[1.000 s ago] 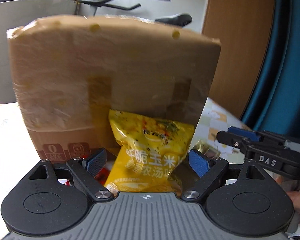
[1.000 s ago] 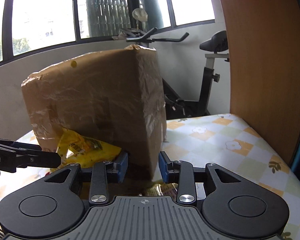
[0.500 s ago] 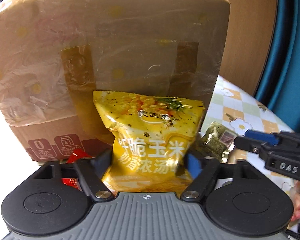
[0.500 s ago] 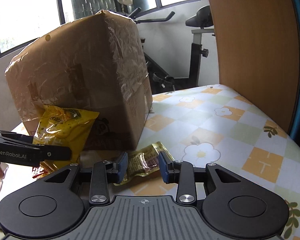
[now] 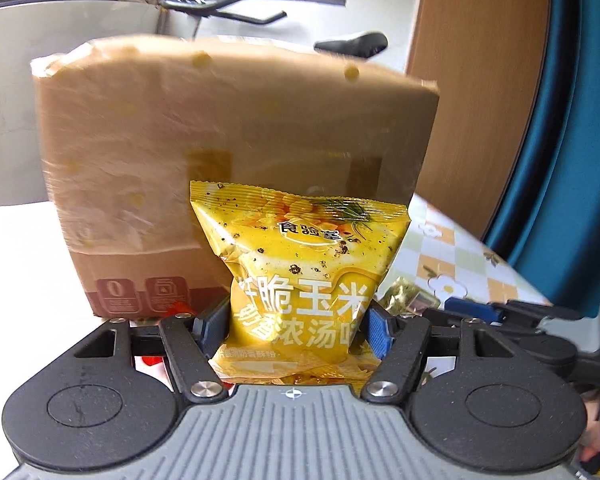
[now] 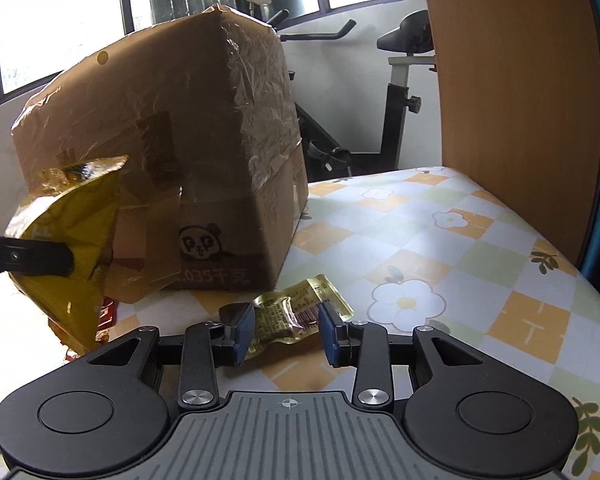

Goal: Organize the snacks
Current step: 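Grasp the yellow corn chip bag with the left tool while the right tool approaches a gold sachet, then hold the yellow chip bag with the left tool while the right tool grasps the gold sachet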

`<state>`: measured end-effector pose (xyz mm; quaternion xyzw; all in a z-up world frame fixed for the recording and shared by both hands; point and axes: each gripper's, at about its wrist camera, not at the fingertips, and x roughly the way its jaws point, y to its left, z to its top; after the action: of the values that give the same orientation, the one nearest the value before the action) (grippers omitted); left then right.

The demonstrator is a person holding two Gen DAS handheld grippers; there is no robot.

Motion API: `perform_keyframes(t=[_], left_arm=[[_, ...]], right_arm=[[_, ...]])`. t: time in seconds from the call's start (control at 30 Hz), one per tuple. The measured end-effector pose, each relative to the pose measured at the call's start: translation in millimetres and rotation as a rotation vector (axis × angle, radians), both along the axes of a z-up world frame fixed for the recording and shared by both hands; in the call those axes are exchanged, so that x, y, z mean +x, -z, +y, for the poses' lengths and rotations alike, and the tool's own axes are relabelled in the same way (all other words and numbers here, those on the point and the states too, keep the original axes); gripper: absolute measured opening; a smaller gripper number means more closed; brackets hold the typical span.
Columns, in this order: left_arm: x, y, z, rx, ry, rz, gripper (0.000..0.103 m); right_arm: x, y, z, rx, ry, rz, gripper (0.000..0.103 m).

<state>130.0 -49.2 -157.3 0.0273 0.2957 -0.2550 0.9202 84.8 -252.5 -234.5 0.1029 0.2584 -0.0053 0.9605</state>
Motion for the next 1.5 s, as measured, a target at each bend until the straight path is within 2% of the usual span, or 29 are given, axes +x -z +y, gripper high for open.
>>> perform_keyframes(t=[0.17, 0.3, 0.37, 0.4, 0.5, 0.57, 0.6, 0.73, 0.93, 1.1, 1.3, 1.5], left_arm=[[-14, -9, 24, -0.018, -0.054, -0.01, 0.071], [-25, -12, 50, -0.036, -0.12, -0.002, 0.071], [-29, -13, 66, -0.047, -0.166, 0.005, 0.071], [-31, -11, 75, -0.053, -0.204, 0.016, 0.071], [-31, 1, 88, -0.047, -0.269, 0.046, 0.071], [-33, 5, 92, -0.035, -0.284, 0.045, 0.071], [-33, 6, 95, -0.032, -0.287, 0.042, 0.071], [-34, 9, 95, -0.029, -0.295, 0.029, 0.071], [-32, 18, 99, -0.032, -0.316, 0.037, 0.071], [-32, 22, 95, -0.038, -0.331, 0.042, 0.071], [-29, 25, 93, -0.037, -0.342, 0.055, 0.071], [-27, 26, 89, -0.042, -0.338, 0.062, 0.071]], right_arm=[[3, 0, 10, -0.056, -0.037, 0.008, 0.035], [8, 2, 19, -0.103, -0.057, 0.025, 0.04], [9, 3, 19, -0.108, -0.046, 0.031, 0.046], [9, 3, 18, -0.106, -0.041, 0.03, 0.049], [9, 5, 15, -0.096, -0.041, 0.036, 0.05], [10, 5, 16, -0.1, -0.042, 0.036, 0.051], [10, 5, 16, -0.104, -0.045, 0.038, 0.054], [17, 1, 17, -0.119, -0.06, 0.059, 0.079], [42, -5, 14, -0.16, -0.119, 0.106, 0.093], [63, 4, 11, -0.184, -0.147, 0.137, 0.093], [70, 14, 16, -0.208, -0.175, 0.164, 0.093], [70, 17, 11, -0.184, -0.131, 0.175, 0.093]])
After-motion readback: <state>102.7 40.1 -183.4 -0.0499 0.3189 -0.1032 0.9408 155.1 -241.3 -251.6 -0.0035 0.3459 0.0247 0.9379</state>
